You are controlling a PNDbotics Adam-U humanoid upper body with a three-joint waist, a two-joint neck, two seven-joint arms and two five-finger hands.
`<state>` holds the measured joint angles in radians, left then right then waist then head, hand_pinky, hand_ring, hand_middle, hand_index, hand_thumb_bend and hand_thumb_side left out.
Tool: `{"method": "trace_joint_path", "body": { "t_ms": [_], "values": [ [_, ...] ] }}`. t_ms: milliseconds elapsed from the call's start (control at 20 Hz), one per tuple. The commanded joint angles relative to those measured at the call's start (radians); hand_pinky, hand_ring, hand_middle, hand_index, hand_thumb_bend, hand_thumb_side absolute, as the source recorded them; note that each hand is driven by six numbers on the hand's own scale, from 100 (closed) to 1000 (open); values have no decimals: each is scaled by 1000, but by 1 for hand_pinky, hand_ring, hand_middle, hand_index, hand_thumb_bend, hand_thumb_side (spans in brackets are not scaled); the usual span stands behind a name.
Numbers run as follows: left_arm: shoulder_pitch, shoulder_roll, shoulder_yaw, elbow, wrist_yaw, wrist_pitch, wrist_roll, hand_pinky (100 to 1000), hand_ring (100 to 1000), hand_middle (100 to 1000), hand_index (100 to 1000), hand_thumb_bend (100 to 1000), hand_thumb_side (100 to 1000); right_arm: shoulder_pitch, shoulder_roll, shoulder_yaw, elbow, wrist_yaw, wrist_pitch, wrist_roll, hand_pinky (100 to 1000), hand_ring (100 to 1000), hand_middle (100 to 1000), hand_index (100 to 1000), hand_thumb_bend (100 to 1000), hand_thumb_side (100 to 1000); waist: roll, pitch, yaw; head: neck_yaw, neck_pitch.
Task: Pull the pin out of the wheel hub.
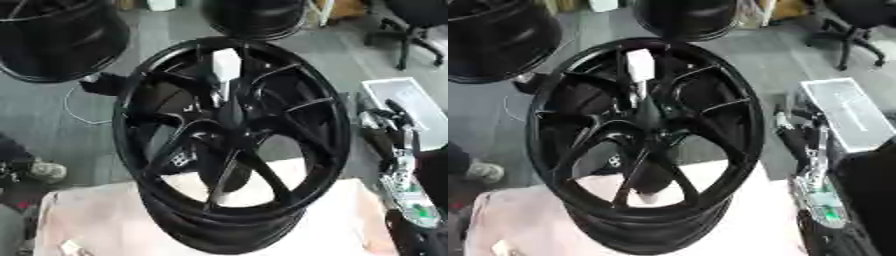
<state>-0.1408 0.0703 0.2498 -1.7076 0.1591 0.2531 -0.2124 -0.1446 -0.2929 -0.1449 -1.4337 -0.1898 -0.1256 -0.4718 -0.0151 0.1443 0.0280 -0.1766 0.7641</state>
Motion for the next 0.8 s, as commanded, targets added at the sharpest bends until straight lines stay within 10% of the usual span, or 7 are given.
{"method": "trace_joint_path", "body": {
  "t_ms": [50,400,800],
  "values": [
    [-6,14,1,-16,4,-1,-1,493,556,631,683,325,961,-13,-97,-31,-28,7,14,-16,419,418,651,856,410,254,-3,-17,-1,2,6],
    [-2,29,-1,-14,-2,2,-3,494,557,632,683,327,962,-88,-268,-32,-140,101,89,12,422,419,669,862,421,328,-23,-26,-5,6,6],
    [4,41,-10,-11,-17,7,-23,494,559,634,684,327,962,-275,-472,149,-254,226,93,135,428,418,724,871,422,373,-42,-40,17,-27,6]
  ]
}}
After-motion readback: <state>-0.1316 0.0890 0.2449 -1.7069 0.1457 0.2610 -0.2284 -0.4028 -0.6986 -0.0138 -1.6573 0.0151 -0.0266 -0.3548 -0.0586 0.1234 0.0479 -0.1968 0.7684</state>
